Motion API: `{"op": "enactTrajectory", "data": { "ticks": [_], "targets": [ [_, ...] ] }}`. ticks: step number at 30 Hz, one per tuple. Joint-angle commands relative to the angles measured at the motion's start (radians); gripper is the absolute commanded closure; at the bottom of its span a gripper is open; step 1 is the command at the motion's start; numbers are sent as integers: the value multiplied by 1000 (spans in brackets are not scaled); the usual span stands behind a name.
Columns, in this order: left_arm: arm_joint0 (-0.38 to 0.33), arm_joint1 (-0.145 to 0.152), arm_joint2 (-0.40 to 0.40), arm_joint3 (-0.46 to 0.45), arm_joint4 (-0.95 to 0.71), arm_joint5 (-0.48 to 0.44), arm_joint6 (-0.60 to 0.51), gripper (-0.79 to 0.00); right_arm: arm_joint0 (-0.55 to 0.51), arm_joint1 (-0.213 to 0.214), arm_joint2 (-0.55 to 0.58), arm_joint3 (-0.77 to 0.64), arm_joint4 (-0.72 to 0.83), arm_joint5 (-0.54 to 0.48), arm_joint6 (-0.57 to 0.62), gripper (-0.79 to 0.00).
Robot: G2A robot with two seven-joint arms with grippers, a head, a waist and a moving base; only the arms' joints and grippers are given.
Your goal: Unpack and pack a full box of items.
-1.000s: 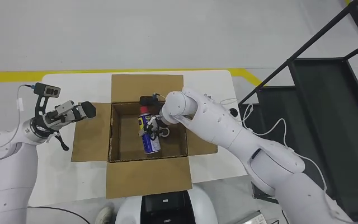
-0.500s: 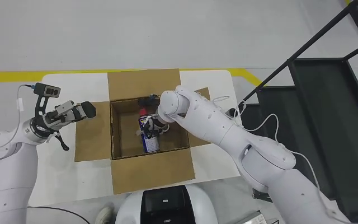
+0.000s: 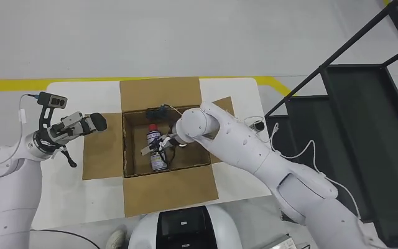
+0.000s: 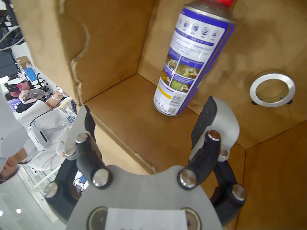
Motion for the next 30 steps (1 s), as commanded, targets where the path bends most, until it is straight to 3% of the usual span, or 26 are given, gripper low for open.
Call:
{"op": "enactTrajectory", "data": {
  "ticks": [1,3,10,19,22,25,30],
  "targets": [
    [0,0,0,0,0,0,0,-785,-56,33,65,-100,-23,-26,0,-785],
    [0,0,0,0,0,0,0,-785,-128,70,144,-206,-56,-56,-5,-785],
    [0,0,0,0,0,0,0,-785,-448,177,495,-529,-75,-316,-39,-785],
    [0,0,0,0,0,0,0,-785,-838,229,848,-706,-54,-515,-298,-785],
    [0,0,0,0,0,0,0,-785,-935,233,921,-734,-75,-532,-407,-785],
    [0,0,0,0,0,0,0,-785,-1008,232,948,-772,-136,-482,-507,-785],
    [0,0,0,0,0,0,0,-785,-1022,233,946,-788,-162,-434,-499,-785]
  ]
}}
